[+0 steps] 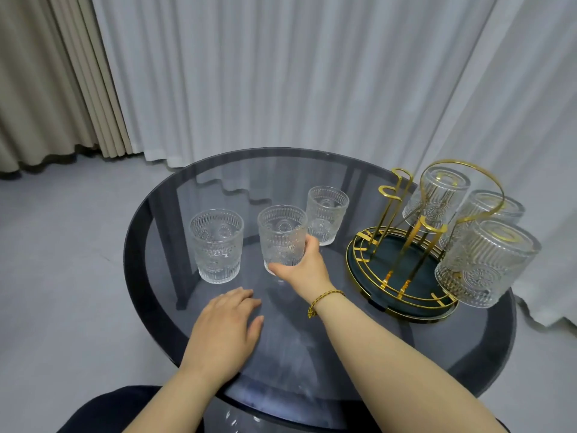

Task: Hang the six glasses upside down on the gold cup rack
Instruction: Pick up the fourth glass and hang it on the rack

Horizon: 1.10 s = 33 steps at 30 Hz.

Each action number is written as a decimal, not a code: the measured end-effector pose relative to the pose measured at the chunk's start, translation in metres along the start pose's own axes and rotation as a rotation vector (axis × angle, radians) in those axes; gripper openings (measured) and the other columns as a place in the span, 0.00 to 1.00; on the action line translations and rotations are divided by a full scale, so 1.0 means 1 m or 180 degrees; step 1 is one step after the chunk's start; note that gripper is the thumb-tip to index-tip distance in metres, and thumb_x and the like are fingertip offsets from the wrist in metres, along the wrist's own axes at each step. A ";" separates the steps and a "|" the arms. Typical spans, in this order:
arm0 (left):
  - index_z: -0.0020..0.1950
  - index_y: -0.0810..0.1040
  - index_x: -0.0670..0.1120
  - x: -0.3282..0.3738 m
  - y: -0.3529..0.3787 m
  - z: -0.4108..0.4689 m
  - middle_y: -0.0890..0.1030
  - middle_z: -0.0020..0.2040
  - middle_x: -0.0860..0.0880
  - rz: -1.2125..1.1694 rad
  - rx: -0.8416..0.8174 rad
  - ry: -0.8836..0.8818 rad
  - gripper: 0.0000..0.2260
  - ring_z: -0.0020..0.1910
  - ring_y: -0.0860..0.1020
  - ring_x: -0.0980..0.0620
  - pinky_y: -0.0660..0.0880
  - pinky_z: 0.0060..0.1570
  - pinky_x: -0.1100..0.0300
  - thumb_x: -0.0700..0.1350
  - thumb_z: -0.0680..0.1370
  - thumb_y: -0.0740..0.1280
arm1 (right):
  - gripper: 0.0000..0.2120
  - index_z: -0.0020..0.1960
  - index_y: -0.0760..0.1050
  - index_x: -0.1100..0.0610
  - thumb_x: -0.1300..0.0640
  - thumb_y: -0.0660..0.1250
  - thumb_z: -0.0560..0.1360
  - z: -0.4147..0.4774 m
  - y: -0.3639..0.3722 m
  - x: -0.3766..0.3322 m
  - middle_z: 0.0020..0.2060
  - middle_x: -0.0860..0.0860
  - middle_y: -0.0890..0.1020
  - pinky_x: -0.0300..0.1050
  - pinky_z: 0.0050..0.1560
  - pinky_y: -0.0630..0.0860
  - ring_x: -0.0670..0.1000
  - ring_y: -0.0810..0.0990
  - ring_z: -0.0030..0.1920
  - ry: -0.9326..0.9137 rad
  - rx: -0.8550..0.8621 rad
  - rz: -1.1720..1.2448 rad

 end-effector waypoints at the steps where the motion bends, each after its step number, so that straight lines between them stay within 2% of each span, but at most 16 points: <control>1: 0.62 0.71 0.49 0.000 0.001 0.000 0.70 0.68 0.52 0.0011 -0.0023 -0.0001 0.15 0.69 0.64 0.54 0.57 0.69 0.58 0.50 0.77 0.59 | 0.31 0.57 0.61 0.52 0.54 0.74 0.60 -0.005 -0.005 -0.002 0.54 0.49 0.74 0.42 0.52 0.70 0.52 0.74 0.55 -0.0037 0.0012 0.0047; 4: 0.62 0.72 0.48 0.001 0.001 -0.001 0.71 0.68 0.51 -0.0029 -0.0056 -0.0017 0.15 0.69 0.64 0.53 0.58 0.69 0.57 0.49 0.77 0.60 | 0.31 0.54 0.59 0.47 0.53 0.74 0.59 -0.025 -0.029 -0.018 0.49 0.44 0.75 0.41 0.52 0.72 0.48 0.75 0.53 -0.0200 0.0014 0.0175; 7: 0.61 0.74 0.48 0.005 -0.001 -0.001 0.71 0.67 0.50 -0.0168 -0.0087 0.0003 0.13 0.69 0.65 0.52 0.58 0.69 0.57 0.48 0.77 0.61 | 0.31 0.53 0.60 0.46 0.53 0.75 0.59 -0.050 -0.067 -0.042 0.46 0.35 0.71 0.32 0.46 0.72 0.39 0.74 0.48 -0.0465 -0.0132 -0.0039; 10: 0.62 0.73 0.49 0.008 0.000 0.004 0.71 0.68 0.50 -0.0272 -0.0134 0.0018 0.13 0.70 0.64 0.52 0.56 0.68 0.59 0.47 0.77 0.60 | 0.30 0.53 0.62 0.44 0.50 0.75 0.58 -0.075 -0.104 -0.062 0.45 0.33 0.71 0.28 0.38 0.70 0.34 0.72 0.45 -0.0591 -0.0308 -0.0616; 13: 0.64 0.71 0.48 0.027 0.006 0.014 0.70 0.69 0.49 -0.0385 -0.0239 0.0185 0.14 0.70 0.64 0.52 0.56 0.68 0.60 0.46 0.78 0.60 | 0.27 0.50 0.63 0.41 0.50 0.75 0.58 -0.099 -0.146 -0.079 0.45 0.32 0.72 0.27 0.39 0.70 0.32 0.72 0.46 -0.0618 -0.0353 -0.0878; 15: 0.65 0.69 0.49 0.045 0.013 0.022 0.68 0.70 0.49 -0.0429 -0.0333 0.0325 0.15 0.70 0.63 0.53 0.56 0.68 0.60 0.46 0.78 0.59 | 0.26 0.47 0.63 0.37 0.51 0.75 0.58 -0.113 -0.175 -0.093 0.45 0.32 0.72 0.24 0.41 0.70 0.28 0.72 0.45 -0.0670 -0.0276 -0.1014; 18: 0.68 0.63 0.50 0.071 0.024 0.036 0.62 0.73 0.50 -0.0430 -0.0512 0.0536 0.18 0.72 0.59 0.54 0.54 0.69 0.59 0.46 0.79 0.57 | 0.26 0.48 0.65 0.37 0.50 0.75 0.58 -0.126 -0.215 -0.115 0.43 0.31 0.72 0.17 0.37 0.65 0.23 0.71 0.39 -0.0781 -0.0030 -0.1342; 20: 0.71 0.58 0.50 0.087 0.033 0.045 0.58 0.75 0.51 -0.0393 -0.0656 0.0652 0.20 0.73 0.56 0.54 0.53 0.70 0.58 0.47 0.79 0.56 | 0.25 0.46 0.66 0.38 0.51 0.75 0.56 -0.131 -0.236 -0.127 0.42 0.34 0.74 0.19 0.35 0.68 0.28 0.75 0.38 -0.0771 0.0084 -0.1381; 22: 0.72 0.54 0.51 0.100 0.042 0.052 0.54 0.76 0.51 -0.0345 -0.0781 0.0758 0.22 0.73 0.55 0.53 0.52 0.71 0.57 0.47 0.79 0.56 | 0.24 0.44 0.67 0.39 0.50 0.74 0.53 -0.132 -0.250 -0.134 0.43 0.38 0.76 0.26 0.38 0.73 0.36 0.78 0.41 -0.0733 0.0160 -0.1268; 25: 0.73 0.49 0.52 0.118 0.054 0.063 0.51 0.76 0.50 -0.0279 -0.0885 0.0931 0.24 0.74 0.53 0.52 0.51 0.71 0.55 0.46 0.79 0.55 | 0.26 0.44 0.65 0.41 0.49 0.73 0.50 -0.125 -0.269 -0.143 0.46 0.42 0.74 0.44 0.47 0.75 0.47 0.77 0.47 -0.0800 0.0396 -0.1179; 27: 0.72 0.48 0.52 0.127 0.058 0.073 0.51 0.76 0.50 -0.0231 -0.0900 0.1038 0.24 0.74 0.53 0.52 0.51 0.72 0.54 0.45 0.79 0.55 | 0.29 0.47 0.64 0.43 0.49 0.73 0.50 -0.118 -0.273 -0.149 0.45 0.42 0.72 0.46 0.48 0.75 0.47 0.76 0.47 -0.0871 0.0447 -0.1244; 31: 0.72 0.49 0.53 0.136 0.071 0.088 0.52 0.76 0.50 0.0075 -0.1019 0.1269 0.23 0.74 0.52 0.49 0.51 0.72 0.53 0.44 0.80 0.54 | 0.27 0.44 0.64 0.39 0.48 0.72 0.50 -0.104 -0.264 -0.159 0.43 0.37 0.70 0.26 0.38 0.71 0.32 0.73 0.41 -0.0984 0.0320 -0.1562; 33: 0.72 0.51 0.53 0.139 0.081 0.092 0.51 0.76 0.51 0.0176 -0.1146 0.1347 0.22 0.74 0.50 0.50 0.51 0.72 0.53 0.44 0.80 0.53 | 0.28 0.47 0.64 0.40 0.48 0.72 0.51 -0.096 -0.257 -0.162 0.43 0.35 0.69 0.18 0.37 0.67 0.29 0.72 0.41 -0.1027 0.0233 -0.1703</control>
Point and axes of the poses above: each hand's wrist, its own z-axis towards the middle knuckle, its own y-axis out of the palm, x = y × z, the point moved 10 cm from there along z, towards the middle knuckle
